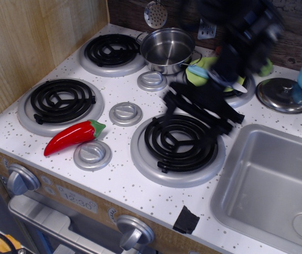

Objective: Put pepper in pan

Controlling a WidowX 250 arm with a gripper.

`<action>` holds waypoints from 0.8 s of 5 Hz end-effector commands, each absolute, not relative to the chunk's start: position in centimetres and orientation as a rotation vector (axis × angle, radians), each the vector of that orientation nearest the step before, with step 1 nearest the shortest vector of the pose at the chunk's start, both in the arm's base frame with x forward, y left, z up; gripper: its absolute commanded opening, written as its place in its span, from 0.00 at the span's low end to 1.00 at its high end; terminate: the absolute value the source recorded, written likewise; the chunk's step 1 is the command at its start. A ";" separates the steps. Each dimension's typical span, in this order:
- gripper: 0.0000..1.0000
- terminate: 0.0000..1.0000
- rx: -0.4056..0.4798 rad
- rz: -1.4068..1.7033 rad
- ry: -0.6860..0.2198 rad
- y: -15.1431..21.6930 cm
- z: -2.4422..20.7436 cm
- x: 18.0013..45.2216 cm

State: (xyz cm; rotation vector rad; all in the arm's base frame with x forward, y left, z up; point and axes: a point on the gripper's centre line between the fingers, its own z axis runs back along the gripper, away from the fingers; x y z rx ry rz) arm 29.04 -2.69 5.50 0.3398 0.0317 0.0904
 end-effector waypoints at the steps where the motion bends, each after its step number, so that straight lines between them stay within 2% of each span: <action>1: 1.00 0.00 0.396 -0.015 0.027 3.5 8.0 26.0; 2: 1.00 0.00 0.416 -0.067 0.014 8.4 7.5 23.4; 3: 1.00 0.00 0.413 -0.100 -0.013 10.9 6.5 22.2; 4: 1.00 0.00 0.361 -0.109 -0.051 11.3 4.5 21.7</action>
